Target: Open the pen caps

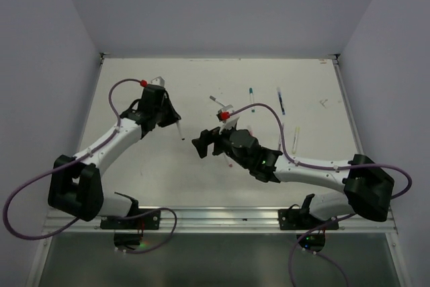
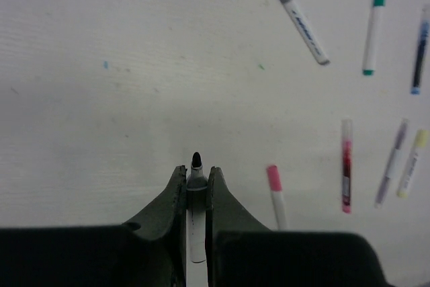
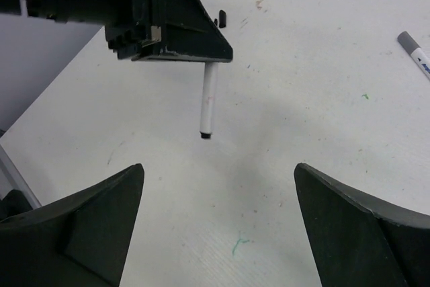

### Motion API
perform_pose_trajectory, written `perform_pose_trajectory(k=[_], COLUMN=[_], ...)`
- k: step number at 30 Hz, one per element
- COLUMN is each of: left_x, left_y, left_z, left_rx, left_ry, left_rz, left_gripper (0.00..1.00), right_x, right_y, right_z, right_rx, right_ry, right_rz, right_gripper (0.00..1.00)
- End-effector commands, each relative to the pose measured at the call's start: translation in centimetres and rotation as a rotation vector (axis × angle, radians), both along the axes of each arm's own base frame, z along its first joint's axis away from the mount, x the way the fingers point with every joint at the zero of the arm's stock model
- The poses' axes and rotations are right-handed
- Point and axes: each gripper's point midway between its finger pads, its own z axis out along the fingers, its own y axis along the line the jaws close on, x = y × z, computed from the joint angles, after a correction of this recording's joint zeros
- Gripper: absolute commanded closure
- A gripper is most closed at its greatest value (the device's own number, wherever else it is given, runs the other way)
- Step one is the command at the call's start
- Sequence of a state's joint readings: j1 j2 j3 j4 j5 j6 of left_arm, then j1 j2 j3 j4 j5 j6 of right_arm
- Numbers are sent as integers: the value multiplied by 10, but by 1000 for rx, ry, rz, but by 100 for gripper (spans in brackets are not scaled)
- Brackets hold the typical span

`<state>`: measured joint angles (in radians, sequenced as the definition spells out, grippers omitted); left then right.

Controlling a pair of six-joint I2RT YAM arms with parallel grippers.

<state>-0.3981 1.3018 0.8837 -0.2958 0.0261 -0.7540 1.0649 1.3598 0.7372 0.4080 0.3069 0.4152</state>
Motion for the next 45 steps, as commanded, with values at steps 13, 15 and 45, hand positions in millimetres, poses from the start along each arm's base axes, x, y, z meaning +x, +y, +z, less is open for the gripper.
perform_pose_trajectory(k=[13, 15, 45], left_x=[59, 61, 63], left_y=[128, 140, 151], left_z=[-85, -88, -83], left_rx=[457, 464, 422], left_ry=[359, 379, 386], left_rz=[58, 79, 82], left_gripper=[92, 91, 35], right_x=[12, 12, 22], right_y=[-29, -29, -50], right_z=[-5, -8, -38], right_rx=[-46, -49, -206], right_ry=[-37, -33, 75], right_rz=[-73, -68, -135], right_gripper=[1, 1, 3])
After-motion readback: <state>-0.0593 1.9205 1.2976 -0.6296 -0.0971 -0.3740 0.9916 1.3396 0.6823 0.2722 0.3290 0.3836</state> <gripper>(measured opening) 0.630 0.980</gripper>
